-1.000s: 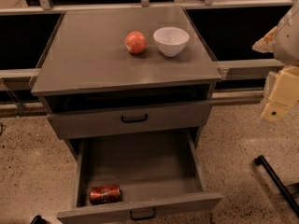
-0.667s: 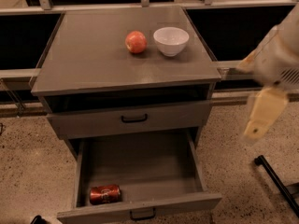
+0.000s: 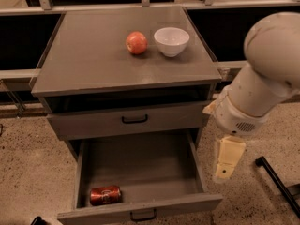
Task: Pick coke can from middle drawer and place on counter
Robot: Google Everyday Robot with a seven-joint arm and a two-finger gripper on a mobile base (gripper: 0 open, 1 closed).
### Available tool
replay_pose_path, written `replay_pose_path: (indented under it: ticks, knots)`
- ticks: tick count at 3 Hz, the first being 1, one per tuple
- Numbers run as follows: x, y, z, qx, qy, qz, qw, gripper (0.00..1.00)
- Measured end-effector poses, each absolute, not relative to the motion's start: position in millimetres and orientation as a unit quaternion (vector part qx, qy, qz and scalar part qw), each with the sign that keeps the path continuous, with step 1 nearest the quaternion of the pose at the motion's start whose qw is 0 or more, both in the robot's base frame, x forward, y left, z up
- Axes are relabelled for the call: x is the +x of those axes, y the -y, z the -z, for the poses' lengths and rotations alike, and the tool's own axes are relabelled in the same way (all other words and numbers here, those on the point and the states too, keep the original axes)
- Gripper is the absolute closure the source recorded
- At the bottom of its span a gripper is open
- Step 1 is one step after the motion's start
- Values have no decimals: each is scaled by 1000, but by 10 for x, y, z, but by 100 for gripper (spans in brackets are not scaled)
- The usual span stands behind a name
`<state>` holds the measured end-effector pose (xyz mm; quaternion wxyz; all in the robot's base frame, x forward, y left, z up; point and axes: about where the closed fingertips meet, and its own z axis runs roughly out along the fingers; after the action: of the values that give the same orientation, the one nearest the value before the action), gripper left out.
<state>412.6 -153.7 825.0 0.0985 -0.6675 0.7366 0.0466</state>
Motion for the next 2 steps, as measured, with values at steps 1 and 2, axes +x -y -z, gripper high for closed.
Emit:
replay_pose_path:
  ticks: [1,2]
  knots:
    - [4215,1342,-8093,-693,-712,-61,96,0]
    - [4167,885,-7504,-721,-678,-107,94,0]
